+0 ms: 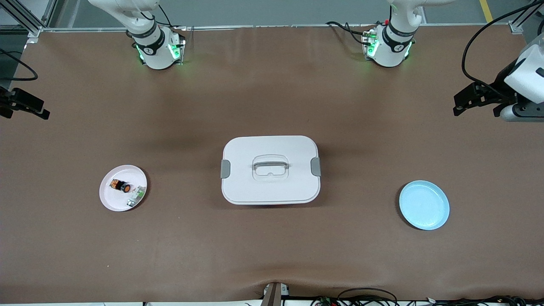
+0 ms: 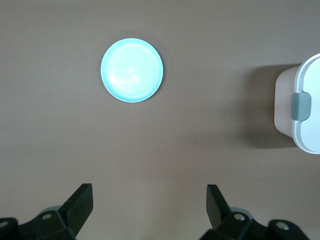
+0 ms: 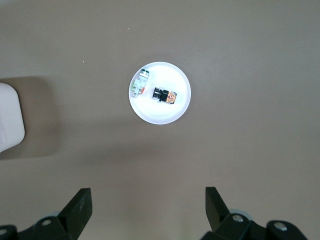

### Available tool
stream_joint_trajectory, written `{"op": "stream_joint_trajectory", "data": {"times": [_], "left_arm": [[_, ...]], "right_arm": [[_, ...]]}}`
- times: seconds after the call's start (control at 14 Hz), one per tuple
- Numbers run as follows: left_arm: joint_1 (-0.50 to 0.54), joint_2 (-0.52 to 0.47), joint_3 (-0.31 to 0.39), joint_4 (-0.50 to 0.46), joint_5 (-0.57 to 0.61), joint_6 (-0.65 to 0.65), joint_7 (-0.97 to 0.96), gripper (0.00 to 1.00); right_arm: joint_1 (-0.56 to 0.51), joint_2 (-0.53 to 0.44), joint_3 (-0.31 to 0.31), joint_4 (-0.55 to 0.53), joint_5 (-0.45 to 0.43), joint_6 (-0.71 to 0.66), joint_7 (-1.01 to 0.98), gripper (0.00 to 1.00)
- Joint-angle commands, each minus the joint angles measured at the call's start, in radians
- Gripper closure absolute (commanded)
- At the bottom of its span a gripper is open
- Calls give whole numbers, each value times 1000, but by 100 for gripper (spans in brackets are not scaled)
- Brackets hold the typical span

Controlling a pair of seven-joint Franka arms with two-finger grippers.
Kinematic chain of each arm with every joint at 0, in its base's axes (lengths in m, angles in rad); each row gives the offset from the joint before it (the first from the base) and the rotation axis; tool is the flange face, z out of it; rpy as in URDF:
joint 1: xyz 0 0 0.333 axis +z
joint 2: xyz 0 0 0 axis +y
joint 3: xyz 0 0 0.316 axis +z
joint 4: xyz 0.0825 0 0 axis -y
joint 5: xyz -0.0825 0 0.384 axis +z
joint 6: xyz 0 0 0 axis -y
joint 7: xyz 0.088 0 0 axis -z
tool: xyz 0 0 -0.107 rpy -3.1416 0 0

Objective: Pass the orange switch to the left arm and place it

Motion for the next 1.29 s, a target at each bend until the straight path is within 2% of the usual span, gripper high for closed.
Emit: {"op": "stream_joint_trajectory", "data": {"times": [0.0,0.86,1.22], "left_arm": [[4,6,-3,10,-1,-4,9,0],[11,13,-3,11,16,-8,8,0],[8,3,-6,13,19,-23,8,0]], "right_arm": [[-6,12,4,27,-2,-15,7,0],[-8,15,4,27,-5,-15,8,0],[-6,75,4,27,-5,-9,7,0]]}}
